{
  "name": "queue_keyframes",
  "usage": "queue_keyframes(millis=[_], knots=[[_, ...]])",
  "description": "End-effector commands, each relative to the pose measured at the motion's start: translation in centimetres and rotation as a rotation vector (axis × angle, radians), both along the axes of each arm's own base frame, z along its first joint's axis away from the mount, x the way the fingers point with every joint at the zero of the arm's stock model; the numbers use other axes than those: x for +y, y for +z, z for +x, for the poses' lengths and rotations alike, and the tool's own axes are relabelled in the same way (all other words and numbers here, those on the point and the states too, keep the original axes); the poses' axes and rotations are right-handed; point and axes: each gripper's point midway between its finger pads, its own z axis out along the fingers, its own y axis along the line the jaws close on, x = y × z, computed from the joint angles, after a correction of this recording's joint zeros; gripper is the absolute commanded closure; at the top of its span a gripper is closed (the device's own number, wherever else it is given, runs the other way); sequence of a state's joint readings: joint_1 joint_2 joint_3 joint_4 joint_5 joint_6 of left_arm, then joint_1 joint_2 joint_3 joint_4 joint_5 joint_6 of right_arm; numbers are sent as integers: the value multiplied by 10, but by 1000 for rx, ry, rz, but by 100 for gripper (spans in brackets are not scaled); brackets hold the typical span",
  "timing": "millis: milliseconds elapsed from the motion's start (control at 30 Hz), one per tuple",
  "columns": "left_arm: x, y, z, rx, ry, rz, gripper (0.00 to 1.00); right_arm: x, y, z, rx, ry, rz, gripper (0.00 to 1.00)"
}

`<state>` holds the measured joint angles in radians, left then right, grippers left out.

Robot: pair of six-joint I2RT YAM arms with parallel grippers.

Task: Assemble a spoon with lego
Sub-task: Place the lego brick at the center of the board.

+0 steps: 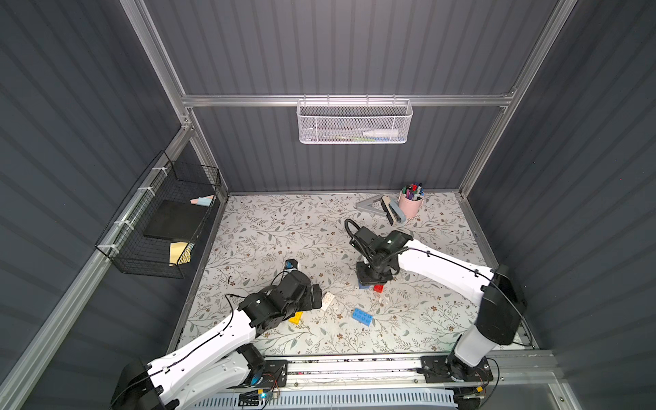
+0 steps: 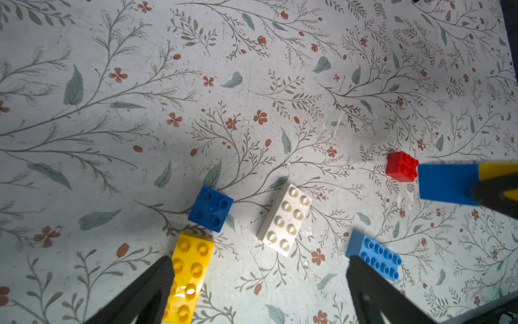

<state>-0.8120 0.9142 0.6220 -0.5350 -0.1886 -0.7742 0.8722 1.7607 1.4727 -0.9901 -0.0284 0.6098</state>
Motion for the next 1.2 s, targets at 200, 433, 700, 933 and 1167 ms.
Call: queue_keyframes(millis=[200,433,700,933,1167], knots=[[-1,11,3,-27,-19,24,1,19,-37,20,96,-10,-149,67],[-7,7,1,-11,-47,13,1,20,-49,21,121,-18,-174,62],[-19,-1,-1,20,-87,-21,1,25,-50,22,128,-16,-156,43],[-32,-5,-9,82,-100,-91,1,24,-28,24,88,-13,-112,25],[-38,-29,-24,220,15,-189,1,-5,23,24,-41,-16,-50,1]])
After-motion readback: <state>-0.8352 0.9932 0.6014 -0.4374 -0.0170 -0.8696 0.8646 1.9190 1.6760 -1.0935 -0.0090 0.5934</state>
